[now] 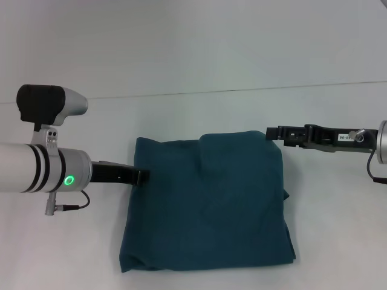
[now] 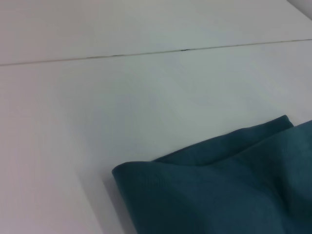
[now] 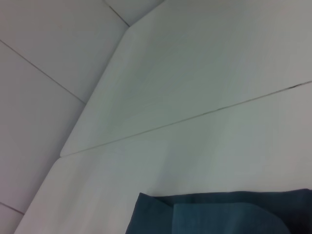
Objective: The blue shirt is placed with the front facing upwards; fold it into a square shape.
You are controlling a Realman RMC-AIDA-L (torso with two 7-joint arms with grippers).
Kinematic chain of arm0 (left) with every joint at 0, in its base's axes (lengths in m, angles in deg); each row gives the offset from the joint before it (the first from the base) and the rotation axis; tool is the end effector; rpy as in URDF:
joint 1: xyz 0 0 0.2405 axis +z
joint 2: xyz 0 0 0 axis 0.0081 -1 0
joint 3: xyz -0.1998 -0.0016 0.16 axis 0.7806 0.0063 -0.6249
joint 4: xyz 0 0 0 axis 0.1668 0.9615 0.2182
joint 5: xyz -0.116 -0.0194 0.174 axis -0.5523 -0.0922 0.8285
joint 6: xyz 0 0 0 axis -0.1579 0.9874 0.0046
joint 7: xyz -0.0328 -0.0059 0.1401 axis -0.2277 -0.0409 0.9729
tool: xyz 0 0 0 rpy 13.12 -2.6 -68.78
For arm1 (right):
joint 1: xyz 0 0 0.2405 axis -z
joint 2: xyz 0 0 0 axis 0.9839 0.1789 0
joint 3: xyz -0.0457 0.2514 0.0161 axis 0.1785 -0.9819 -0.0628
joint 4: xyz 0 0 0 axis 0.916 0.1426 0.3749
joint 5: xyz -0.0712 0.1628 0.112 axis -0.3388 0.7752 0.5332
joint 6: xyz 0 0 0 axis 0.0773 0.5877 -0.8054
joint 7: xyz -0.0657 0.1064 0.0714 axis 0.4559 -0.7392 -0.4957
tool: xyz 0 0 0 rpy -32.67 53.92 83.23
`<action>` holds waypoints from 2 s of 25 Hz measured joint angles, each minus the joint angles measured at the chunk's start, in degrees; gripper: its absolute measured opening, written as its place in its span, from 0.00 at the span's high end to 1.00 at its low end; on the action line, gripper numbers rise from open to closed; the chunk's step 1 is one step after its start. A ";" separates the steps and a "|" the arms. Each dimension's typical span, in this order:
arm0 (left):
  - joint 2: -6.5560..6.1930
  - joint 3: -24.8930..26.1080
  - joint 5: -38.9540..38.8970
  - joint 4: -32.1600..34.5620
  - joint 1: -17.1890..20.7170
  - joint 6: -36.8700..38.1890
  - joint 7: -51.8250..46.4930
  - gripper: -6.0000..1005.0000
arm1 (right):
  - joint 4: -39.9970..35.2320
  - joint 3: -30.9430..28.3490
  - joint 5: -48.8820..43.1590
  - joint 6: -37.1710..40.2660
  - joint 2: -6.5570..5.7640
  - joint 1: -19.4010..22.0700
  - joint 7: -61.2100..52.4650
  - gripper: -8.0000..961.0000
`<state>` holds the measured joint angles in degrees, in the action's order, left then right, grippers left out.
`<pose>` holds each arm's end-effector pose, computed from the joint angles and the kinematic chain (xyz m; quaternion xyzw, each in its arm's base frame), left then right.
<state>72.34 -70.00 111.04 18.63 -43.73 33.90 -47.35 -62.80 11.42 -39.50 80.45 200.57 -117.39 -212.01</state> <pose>-0.2295 0.4088 -0.0605 -0.8672 -0.4393 -0.0653 0.2254 0.2806 0.3910 0.0274 -0.7743 0.5589 0.2416 0.1724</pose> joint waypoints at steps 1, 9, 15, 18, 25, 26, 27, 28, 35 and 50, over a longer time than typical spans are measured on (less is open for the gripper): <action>0.00 -0.01 0.00 0.00 0.00 0.00 0.00 0.98 | 0.01 0.00 -0.02 0.00 0.00 0.03 0.00 0.16; 0.08 0.13 -0.07 0.23 0.20 0.00 -0.01 0.96 | -0.07 0.00 -0.06 0.40 0.00 0.56 0.00 0.16; 0.09 0.15 -0.08 0.30 0.21 0.31 -0.83 0.88 | -0.10 0.00 -0.07 0.40 0.00 0.40 0.00 0.16; 0.09 -0.01 -0.06 0.35 0.31 0.53 -1.48 0.84 | -0.12 0.00 -0.09 0.40 0.00 0.34 0.00 0.16; -0.23 0.93 -0.30 1.01 0.38 1.51 -1.97 0.66 | -0.15 0.00 -0.09 0.45 -0.02 0.25 0.00 0.16; -0.25 1.04 -0.23 1.26 0.38 1.81 -2.15 0.63 | -0.15 0.00 -0.08 0.45 -0.04 0.25 0.00 0.16; -0.25 1.09 -0.15 1.61 0.38 2.21 -2.38 0.59 | -0.15 0.00 -0.07 0.47 -0.07 0.25 0.00 0.16; -0.25 1.10 -0.09 1.76 0.38 2.44 -2.52 0.54 | -0.15 0.00 -0.07 0.49 -0.10 0.26 0.00 0.16; -0.29 0.96 0.47 1.67 0.37 2.00 -3.05 0.26 | -0.15 0.00 -0.02 0.55 -0.18 0.42 0.00 0.16; 0.08 -0.88 1.76 0.75 0.53 0.76 -3.75 0.17 | -0.15 0.00 0.16 0.55 -0.18 0.62 0.00 0.16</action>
<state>72.41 -70.89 112.80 19.37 -43.19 34.66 -51.11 -62.95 11.43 -39.34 81.00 200.39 -116.77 -212.01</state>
